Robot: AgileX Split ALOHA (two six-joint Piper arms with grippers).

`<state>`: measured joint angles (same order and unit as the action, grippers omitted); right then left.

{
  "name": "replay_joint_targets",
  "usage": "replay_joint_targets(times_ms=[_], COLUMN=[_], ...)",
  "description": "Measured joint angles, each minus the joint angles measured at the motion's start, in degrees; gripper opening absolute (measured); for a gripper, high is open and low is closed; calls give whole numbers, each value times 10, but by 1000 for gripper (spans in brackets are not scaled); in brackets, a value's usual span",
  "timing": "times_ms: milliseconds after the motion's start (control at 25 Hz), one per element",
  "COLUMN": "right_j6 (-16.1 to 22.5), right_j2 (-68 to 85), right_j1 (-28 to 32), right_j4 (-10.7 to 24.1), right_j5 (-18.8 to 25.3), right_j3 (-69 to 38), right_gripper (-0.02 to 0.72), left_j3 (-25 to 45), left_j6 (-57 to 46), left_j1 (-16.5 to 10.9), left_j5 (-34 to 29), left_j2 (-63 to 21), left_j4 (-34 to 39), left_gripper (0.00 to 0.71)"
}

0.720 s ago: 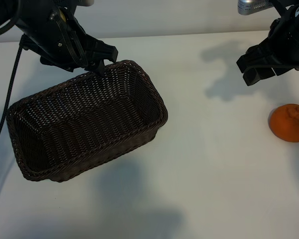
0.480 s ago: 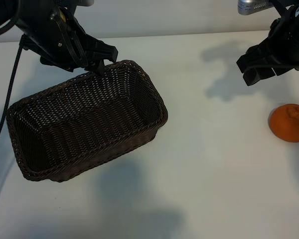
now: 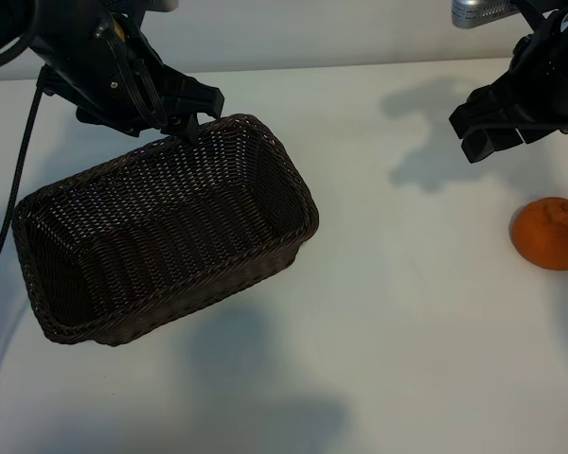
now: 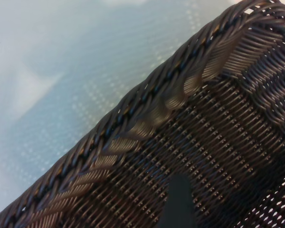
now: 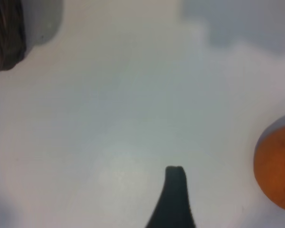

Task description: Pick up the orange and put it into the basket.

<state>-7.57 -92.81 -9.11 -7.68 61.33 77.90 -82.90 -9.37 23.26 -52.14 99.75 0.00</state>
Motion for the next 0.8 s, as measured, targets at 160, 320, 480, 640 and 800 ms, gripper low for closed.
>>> replay_joint_targets(times_ms=[160,320,480,640,800], right_j6=[0,0,0,0,0], right_j2=[0,0,0,0,0], right_j1=[0,0,0,0,0], right_j4=[0,0,0,0,0], right_j5=[-5,-15,-16,-21,-31], right_j3=[0,0,0,0,0], right_gripper=[582,582,582,582,582], left_j3=[0,0,0,0,0], left_j6=[0,0,0,0,-7], left_j1=[0,0,0,0,0], left_j5=[0,0,3,19,15], left_j2=[0,0,0,0,0], left_j4=[0,0,0,0,0], left_gripper=[592,592,592,592,592])
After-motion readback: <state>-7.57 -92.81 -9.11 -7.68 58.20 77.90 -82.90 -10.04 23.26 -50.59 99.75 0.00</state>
